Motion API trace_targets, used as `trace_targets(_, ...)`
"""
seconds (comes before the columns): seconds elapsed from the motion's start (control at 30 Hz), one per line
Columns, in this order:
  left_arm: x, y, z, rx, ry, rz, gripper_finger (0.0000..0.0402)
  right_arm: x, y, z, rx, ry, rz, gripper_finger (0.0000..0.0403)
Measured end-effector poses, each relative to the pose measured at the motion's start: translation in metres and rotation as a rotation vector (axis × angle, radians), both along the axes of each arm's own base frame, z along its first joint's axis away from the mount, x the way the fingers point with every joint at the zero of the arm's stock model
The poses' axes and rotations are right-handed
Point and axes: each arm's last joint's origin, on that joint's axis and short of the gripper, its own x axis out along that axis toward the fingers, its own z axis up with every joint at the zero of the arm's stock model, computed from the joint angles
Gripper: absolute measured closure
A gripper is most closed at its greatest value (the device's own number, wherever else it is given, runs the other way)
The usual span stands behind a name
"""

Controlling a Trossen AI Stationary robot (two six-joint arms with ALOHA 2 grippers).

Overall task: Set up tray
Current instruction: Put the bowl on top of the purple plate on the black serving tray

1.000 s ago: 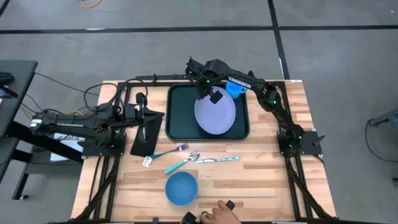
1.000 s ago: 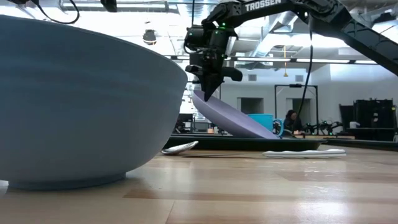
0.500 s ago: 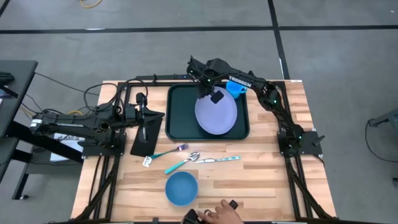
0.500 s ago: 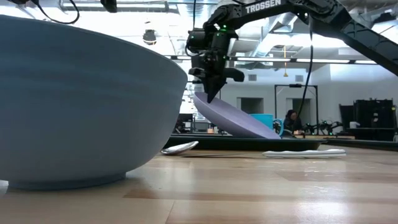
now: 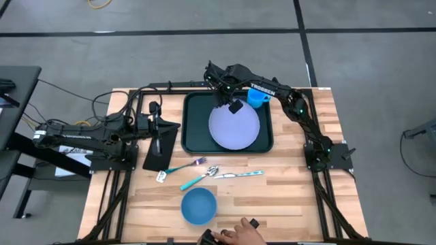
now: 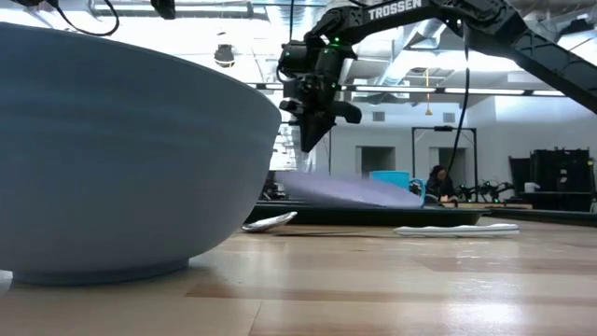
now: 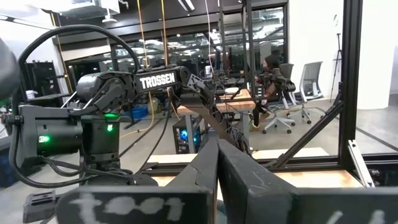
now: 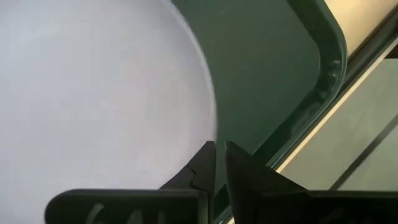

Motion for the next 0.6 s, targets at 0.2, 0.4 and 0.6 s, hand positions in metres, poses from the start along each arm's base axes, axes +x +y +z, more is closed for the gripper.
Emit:
trace_targets(0.2, 0.0000, 0.0000, 0.0000, 0.000, 0.000, 0.000, 0.0401, -0.0011, -0.0018, -0.0001, 0.011, -0.001, -0.033, 0.0367)
trace_targets(0.4, 0.0000, 0.0000, 0.0000, 0.000, 0.000, 0.000, 0.0401, -0.0038, -0.0071, -0.0001, 0.026, -0.005, -0.094, 0.0353)
trace_targets(0.6, 0.0001, 0.0000, -0.0003, 0.000, 0.003, 0.000, 0.0401, -0.0067, -0.0022, -0.0014, 0.105, 0.022, -0.203, 0.0355)
